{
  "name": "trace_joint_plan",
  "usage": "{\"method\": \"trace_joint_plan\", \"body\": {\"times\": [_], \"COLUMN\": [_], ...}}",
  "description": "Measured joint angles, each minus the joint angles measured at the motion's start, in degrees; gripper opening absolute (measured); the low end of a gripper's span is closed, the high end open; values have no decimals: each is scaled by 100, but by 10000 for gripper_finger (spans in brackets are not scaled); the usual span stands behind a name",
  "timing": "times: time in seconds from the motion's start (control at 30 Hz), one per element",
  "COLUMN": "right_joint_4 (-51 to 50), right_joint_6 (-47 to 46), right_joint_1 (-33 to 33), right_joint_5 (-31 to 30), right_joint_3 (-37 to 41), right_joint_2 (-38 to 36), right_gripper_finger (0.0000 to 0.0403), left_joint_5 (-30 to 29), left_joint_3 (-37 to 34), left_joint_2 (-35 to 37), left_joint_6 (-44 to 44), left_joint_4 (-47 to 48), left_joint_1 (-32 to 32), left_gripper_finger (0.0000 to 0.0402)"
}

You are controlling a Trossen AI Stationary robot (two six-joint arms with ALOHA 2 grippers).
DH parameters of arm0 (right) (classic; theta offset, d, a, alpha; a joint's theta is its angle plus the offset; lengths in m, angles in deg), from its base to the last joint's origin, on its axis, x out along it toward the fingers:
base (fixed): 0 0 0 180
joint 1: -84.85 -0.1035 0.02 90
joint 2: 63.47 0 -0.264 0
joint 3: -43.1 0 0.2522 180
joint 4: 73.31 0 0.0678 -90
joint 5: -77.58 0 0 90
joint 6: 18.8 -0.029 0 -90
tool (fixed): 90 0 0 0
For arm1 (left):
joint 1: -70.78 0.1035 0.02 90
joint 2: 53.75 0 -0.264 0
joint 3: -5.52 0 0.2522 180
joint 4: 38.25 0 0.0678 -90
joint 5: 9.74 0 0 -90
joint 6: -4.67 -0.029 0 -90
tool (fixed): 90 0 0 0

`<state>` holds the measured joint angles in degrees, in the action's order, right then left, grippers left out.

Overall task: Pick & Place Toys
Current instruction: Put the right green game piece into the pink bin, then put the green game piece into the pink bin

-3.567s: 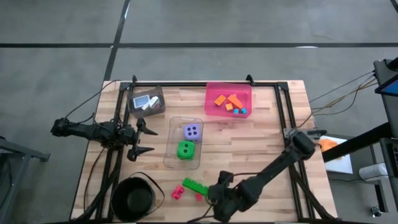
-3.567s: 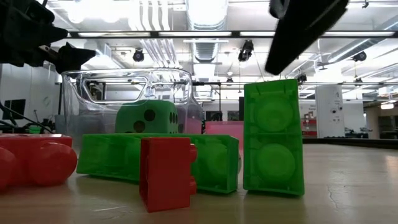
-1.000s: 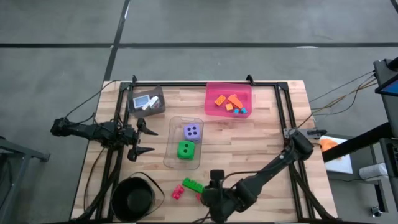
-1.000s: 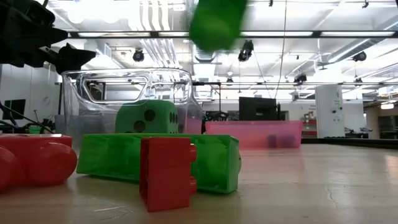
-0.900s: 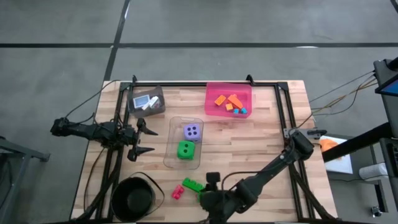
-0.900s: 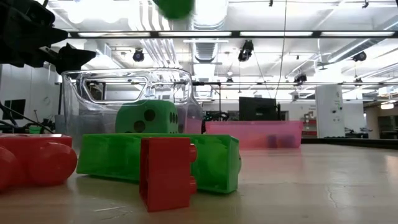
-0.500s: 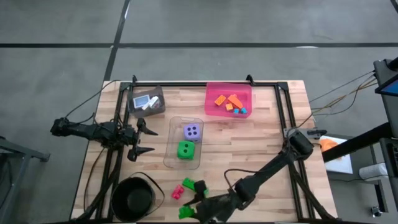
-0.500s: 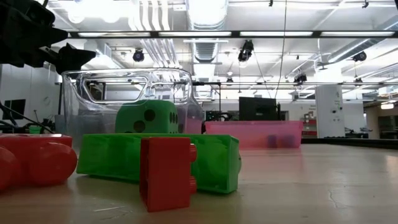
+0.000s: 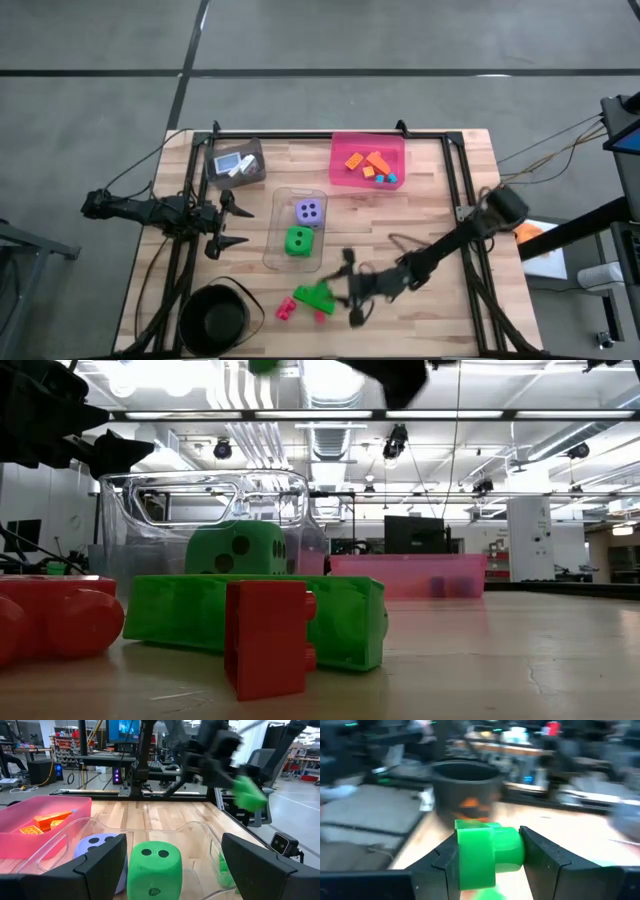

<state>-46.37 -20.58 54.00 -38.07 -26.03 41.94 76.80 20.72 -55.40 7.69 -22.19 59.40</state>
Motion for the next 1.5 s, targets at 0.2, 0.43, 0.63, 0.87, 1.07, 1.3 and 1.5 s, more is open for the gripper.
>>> {"method": "trace_joint_plan", "body": {"times": [0.2,0.43,0.63,0.87,1.07,1.3,1.5], "right_joint_4": [-2,-73,-341,-1275,-1333,-1336,-1329], "right_joint_6": [22,28,-99,-547,-760,-816,-927], "right_joint_1": [494,1620,2920,4222,4639,4685,4677], "right_joint_5": [-791,-1133,-1146,-928,-626,-626,-615], "right_joint_3": [1112,2001,2429,2487,2484,2484,2484], "right_joint_2": [-1107,-2015,-2402,-2291,-2037,-1727,-1747], "right_gripper_finger": [158,158,158,158,158,203,303], "left_joint_5": [0,2,2,0,0,1,2], "left_joint_3": [0,0,0,0,0,0,0], "left_joint_2": [0,0,0,0,0,1,0], "left_joint_6": [0,0,0,0,0,0,0], "left_joint_4": [1,1,1,1,1,1,1], "left_joint_1": [-2,0,-2,-2,0,-1,-2], "left_gripper_finger": [327,327,327,327,327,327,327]}}
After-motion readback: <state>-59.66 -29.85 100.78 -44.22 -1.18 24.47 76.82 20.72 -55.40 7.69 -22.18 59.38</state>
